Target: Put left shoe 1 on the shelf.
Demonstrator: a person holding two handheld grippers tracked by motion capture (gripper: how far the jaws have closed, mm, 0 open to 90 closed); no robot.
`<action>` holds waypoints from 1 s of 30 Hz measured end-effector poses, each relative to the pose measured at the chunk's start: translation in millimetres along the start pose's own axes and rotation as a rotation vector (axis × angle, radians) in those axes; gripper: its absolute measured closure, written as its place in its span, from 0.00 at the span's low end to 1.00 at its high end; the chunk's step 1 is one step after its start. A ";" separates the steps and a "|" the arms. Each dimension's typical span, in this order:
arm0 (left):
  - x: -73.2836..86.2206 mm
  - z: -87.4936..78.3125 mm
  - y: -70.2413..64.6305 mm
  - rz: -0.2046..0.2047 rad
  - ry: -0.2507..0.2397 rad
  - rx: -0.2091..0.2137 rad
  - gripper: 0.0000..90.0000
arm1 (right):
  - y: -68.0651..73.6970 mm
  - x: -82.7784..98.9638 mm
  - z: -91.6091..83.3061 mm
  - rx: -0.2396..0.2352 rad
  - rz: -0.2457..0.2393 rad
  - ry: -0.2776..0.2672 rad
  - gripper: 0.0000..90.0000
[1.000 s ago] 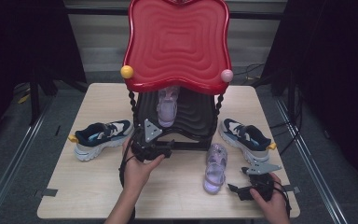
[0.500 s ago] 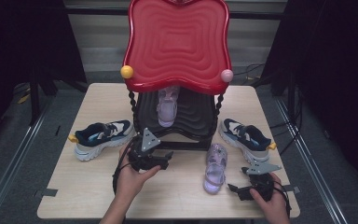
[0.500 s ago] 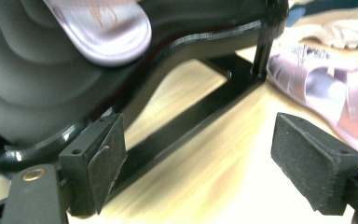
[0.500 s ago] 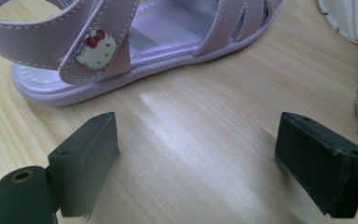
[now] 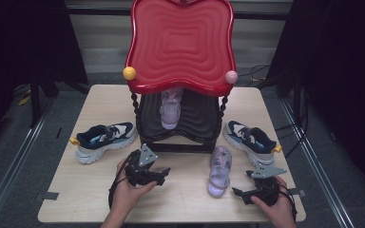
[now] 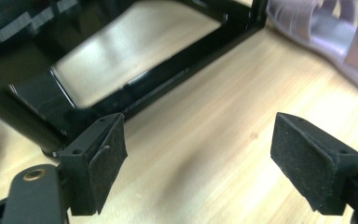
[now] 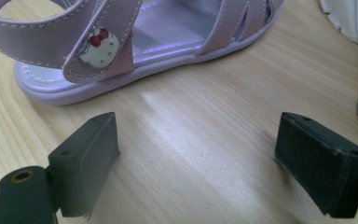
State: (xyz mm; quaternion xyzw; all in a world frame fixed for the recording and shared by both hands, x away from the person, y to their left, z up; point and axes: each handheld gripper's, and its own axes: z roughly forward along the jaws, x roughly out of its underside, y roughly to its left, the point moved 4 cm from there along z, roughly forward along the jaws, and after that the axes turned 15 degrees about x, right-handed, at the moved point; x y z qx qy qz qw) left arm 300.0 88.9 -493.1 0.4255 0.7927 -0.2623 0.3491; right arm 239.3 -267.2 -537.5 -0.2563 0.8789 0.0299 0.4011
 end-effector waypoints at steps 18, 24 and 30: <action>30.6 4.4 13.9 -0.045 0.028 0.009 0.20 | 16.6 -1.0 -6.4 -0.075 -0.005 -0.003 0.15; 38.1 5.9 16.0 -0.050 0.039 0.008 0.19 | 35.3 -7.7 -7.5 -0.098 -0.031 -0.018 0.15; 43.4 8.6 18.8 -0.049 0.057 0.013 0.19 | 49.2 -16.4 -6.7 -0.095 -0.022 -0.032 0.15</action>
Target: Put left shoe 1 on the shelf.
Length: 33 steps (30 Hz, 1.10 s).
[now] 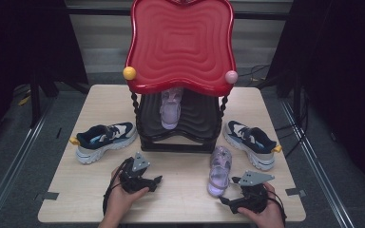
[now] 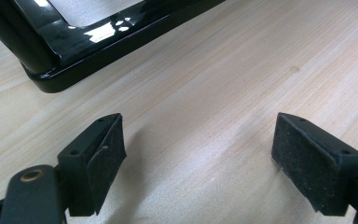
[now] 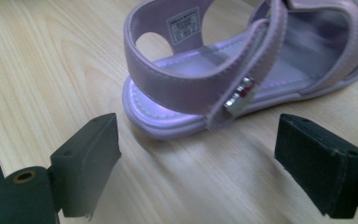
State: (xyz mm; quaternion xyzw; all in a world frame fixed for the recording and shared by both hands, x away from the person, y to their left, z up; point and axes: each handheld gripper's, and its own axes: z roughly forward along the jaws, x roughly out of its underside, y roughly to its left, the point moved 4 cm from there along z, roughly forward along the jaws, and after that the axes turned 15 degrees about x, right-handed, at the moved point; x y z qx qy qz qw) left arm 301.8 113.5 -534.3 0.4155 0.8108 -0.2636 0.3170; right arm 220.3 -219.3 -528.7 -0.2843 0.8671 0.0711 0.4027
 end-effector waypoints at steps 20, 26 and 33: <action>1.3 -0.4 3.0 -0.026 0.015 0.014 0.17 | 8.9 -4.5 14.6 0.036 0.007 0.012 0.15; 1.3 -0.2 3.0 -0.026 0.014 0.013 0.17 | 9.5 -4.3 14.7 0.045 -0.003 0.015 0.15; 1.3 -0.2 3.1 -0.027 0.015 0.014 0.17 | 4.6 -0.4 10.5 0.039 0.016 0.015 0.15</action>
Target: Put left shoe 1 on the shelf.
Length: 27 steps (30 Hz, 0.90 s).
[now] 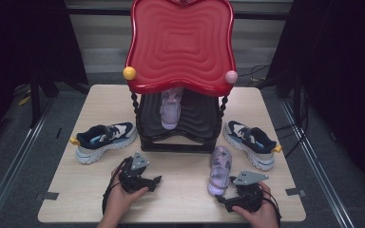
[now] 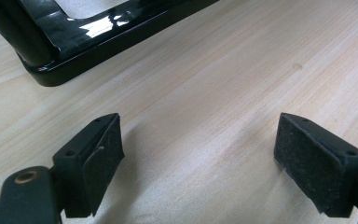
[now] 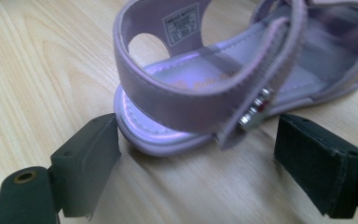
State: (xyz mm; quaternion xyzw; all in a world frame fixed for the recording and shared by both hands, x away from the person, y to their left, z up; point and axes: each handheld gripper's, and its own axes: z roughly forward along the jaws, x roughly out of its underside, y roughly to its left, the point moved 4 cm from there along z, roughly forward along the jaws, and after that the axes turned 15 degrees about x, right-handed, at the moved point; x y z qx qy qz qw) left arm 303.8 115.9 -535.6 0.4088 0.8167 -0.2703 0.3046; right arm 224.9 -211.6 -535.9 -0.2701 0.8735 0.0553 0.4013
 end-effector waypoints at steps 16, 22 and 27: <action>-0.4 0.6 0.2 0.003 -0.002 0.003 0.16 | 2.5 1.9 -9.2 0.018 0.031 -0.020 0.16; -0.4 0.7 0.1 0.003 -0.002 0.004 0.16 | 16.1 -11.8 1.8 0.070 0.047 -0.040 0.15; -0.4 0.6 0.2 0.002 -0.001 0.003 0.16 | 17.4 -13.0 5.5 0.116 0.054 -0.035 0.15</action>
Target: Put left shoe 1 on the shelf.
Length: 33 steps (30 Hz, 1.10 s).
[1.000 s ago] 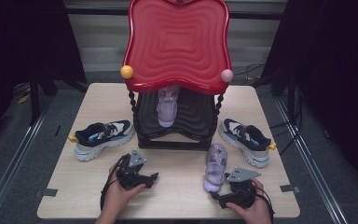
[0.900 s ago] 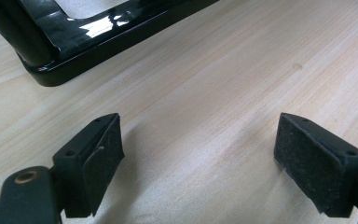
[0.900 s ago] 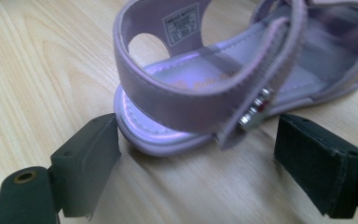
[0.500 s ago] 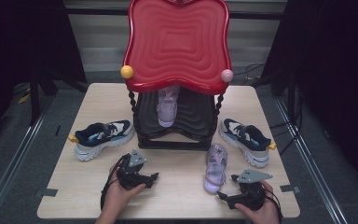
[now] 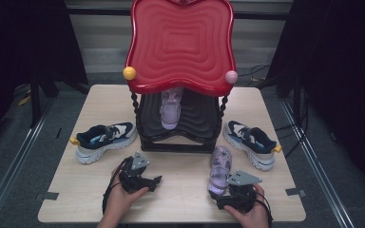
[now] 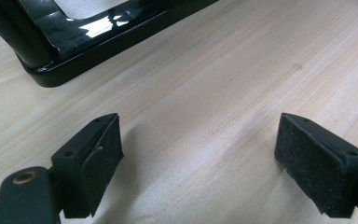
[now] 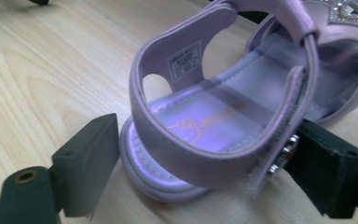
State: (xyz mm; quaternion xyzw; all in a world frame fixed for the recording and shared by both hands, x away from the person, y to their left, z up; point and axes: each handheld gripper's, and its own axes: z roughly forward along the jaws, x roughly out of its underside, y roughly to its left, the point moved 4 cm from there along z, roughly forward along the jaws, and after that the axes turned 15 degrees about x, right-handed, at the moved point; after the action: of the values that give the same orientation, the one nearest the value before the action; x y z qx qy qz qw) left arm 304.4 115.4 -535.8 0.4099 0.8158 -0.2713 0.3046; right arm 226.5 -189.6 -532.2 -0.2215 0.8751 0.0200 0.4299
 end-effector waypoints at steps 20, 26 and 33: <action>-0.3 0.6 -0.2 -0.004 -0.003 0.003 0.16 | -10.5 9.6 -16.0 -0.031 0.028 0.005 0.22; -0.3 0.6 -0.2 -0.004 -0.003 0.003 0.16 | -0.6 2.4 -7.3 0.014 0.031 0.005 0.15; -0.4 0.7 -0.1 -0.003 -0.003 0.003 0.16 | -3.1 2.7 -2.0 0.021 0.031 0.035 0.18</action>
State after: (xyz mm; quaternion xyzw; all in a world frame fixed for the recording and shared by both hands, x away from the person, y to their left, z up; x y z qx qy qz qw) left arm 304.6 114.7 -536.0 0.4086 0.8157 -0.2735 0.3047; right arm 224.8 -193.8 -532.5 -0.2035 0.8861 0.0138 0.4162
